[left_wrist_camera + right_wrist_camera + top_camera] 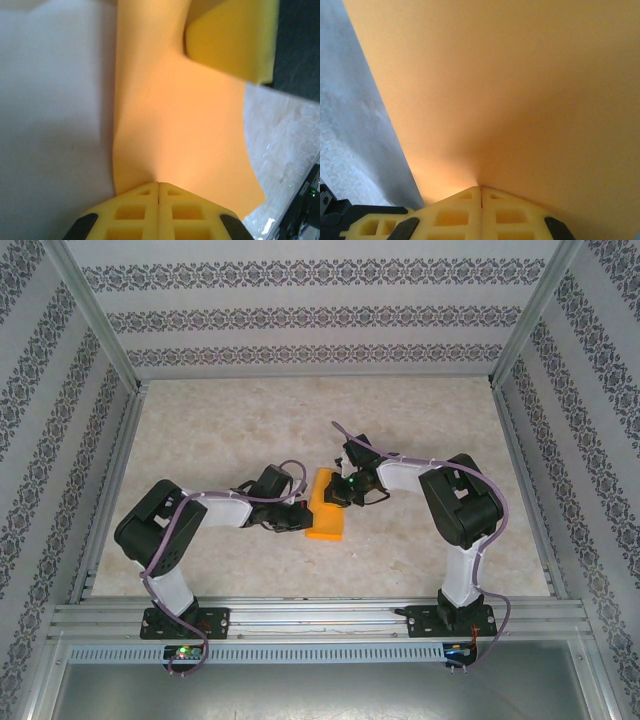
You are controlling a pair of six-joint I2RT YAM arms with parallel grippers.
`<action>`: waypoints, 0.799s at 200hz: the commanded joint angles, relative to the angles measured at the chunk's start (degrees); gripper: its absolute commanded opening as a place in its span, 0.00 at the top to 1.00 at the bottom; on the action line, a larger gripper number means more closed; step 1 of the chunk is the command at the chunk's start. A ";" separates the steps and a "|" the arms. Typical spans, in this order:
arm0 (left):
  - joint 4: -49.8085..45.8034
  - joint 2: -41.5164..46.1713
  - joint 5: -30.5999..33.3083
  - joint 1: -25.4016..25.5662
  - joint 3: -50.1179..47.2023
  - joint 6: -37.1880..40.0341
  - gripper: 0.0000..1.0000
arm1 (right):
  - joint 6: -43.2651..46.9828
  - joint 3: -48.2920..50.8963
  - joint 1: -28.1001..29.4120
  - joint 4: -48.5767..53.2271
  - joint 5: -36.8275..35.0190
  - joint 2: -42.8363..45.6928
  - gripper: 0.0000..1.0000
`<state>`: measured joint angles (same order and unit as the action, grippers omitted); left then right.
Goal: Fold a paper plane with a square sheet of paper (fold left side to right side)
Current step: First fold the square sheet of paper in half at the center of the table.
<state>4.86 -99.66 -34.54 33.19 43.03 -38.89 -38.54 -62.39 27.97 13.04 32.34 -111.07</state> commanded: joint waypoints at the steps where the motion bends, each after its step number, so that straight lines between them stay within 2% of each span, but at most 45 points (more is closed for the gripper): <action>1: -13.84 0.70 -2.75 1.88 -4.62 -0.57 0.95 | 1.63 -0.07 -1.32 2.86 -7.38 -3.44 1.00; 84: -16.55 5.00 -3.16 2.51 -8.99 -0.08 0.95 | 3.06 -0.99 -1.42 3.26 -6.38 -4.02 1.00; 138: -18.55 12.80 -1.23 -0.15 -3.35 0.40 0.94 | 8.17 -2.53 -1.34 3.69 -4.48 -4.38 1.00; 160: -16.59 12.53 -1.82 -2.31 -0.87 0.46 0.93 | 9.49 -3.22 -1.25 4.03 -4.00 -4.44 1.00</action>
<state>-9.89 -88.03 -36.03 33.12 38.54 -39.07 -32.53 -65.04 27.20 14.46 32.88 -112.68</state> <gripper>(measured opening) 0.069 0.046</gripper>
